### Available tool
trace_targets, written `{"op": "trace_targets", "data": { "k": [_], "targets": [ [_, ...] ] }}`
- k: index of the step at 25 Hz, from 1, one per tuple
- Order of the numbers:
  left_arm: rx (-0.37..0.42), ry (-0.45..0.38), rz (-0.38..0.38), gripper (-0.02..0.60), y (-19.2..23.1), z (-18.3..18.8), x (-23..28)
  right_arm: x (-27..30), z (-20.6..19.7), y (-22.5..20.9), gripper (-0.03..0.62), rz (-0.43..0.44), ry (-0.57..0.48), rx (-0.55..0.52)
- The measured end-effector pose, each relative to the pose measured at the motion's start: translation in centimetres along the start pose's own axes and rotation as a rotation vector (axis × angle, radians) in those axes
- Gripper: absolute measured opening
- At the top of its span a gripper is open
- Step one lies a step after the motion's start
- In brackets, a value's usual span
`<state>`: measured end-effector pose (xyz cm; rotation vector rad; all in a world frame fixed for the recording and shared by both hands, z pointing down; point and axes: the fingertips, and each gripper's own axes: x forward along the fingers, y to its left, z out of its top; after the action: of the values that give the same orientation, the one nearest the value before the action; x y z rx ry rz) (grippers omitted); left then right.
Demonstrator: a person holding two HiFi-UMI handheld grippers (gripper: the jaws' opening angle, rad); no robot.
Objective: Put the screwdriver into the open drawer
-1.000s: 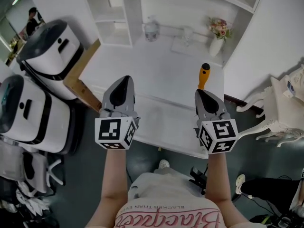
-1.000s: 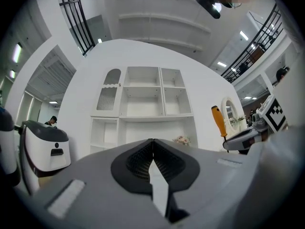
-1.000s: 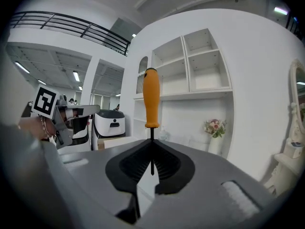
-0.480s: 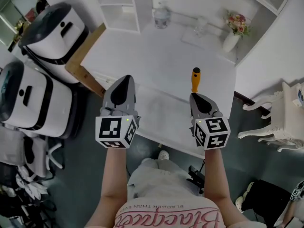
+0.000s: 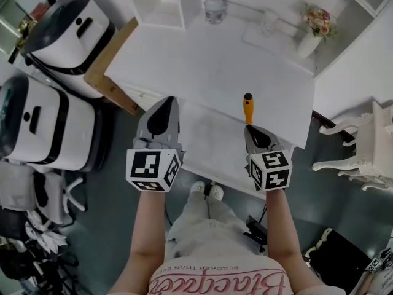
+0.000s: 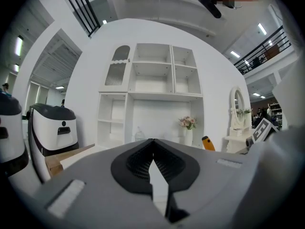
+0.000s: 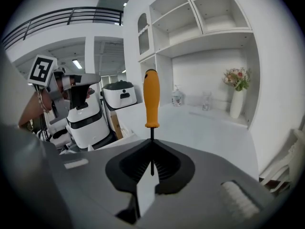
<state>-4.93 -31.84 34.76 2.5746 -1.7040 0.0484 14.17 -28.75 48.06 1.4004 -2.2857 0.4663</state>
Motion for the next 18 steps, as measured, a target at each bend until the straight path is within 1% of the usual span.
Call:
{"op": "trace_targets", "data": {
  "k": [7, 14, 18],
  "targets": [
    [-0.01, 0.04, -0.045, -0.002, -0.2, -1.6, 0.8, 2.3, -4.0, 0.9, 0.012, 0.024, 0.119, 0.0],
    [-0.033, 0.048, -0.052, -0.002, 0.4, -2.2, 1.1, 4.4, -8.0, 1.5, 0.012, 0.059, 0.221, 0.086],
    [-0.039, 0.055, -0.06, -0.002, 0.7, -2.5, 1.3, 5.6, -10.7, 2.0, 0.012, 0.08, 0.306, 0.096]
  ]
}}
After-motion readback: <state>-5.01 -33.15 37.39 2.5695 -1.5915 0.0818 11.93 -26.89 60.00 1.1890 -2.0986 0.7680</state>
